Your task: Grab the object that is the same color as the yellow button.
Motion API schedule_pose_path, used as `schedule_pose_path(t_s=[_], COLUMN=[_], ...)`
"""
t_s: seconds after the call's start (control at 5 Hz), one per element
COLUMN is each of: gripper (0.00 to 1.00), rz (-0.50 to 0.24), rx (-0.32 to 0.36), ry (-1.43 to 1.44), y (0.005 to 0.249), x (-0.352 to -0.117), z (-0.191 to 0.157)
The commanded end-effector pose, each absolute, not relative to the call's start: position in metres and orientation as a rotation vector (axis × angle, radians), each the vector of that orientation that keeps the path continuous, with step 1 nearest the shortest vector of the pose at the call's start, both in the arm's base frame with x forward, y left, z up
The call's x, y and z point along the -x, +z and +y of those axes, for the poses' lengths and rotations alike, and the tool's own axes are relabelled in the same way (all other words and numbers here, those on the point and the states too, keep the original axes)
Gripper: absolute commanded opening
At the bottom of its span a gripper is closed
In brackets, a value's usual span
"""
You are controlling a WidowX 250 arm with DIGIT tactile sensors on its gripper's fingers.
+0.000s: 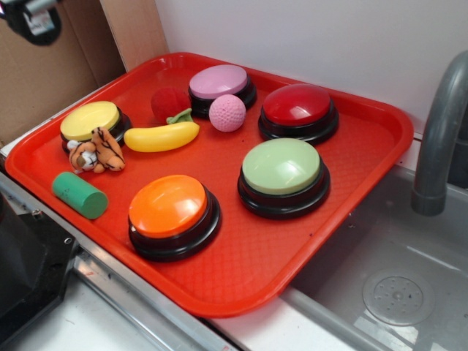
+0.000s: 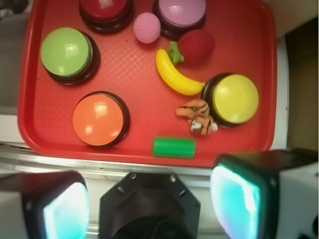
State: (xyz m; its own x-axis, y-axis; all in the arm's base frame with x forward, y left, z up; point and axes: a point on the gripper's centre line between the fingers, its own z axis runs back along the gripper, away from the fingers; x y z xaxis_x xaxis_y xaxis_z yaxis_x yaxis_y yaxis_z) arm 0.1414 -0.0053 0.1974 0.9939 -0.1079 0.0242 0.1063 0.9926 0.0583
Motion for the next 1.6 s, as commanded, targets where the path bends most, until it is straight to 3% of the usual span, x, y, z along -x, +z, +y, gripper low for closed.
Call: schedule_pose_path(t_s=[0.0, 0.4, 1.0, 1.4], gripper=[1.0, 1.0, 1.0, 1.0], rz=[-0.078, -0.099, -0.04, -0.027], rx=[-0.072, -0.002, 0.044, 0.039], ry=[-0.241, -0.356, -0.483, -0.495], y=[0.159, 0.107, 0.039, 0.023], x=[-0.17, -0.196, -0.224, -0.228], z=[0.017, 0.036, 0.023, 0.021])
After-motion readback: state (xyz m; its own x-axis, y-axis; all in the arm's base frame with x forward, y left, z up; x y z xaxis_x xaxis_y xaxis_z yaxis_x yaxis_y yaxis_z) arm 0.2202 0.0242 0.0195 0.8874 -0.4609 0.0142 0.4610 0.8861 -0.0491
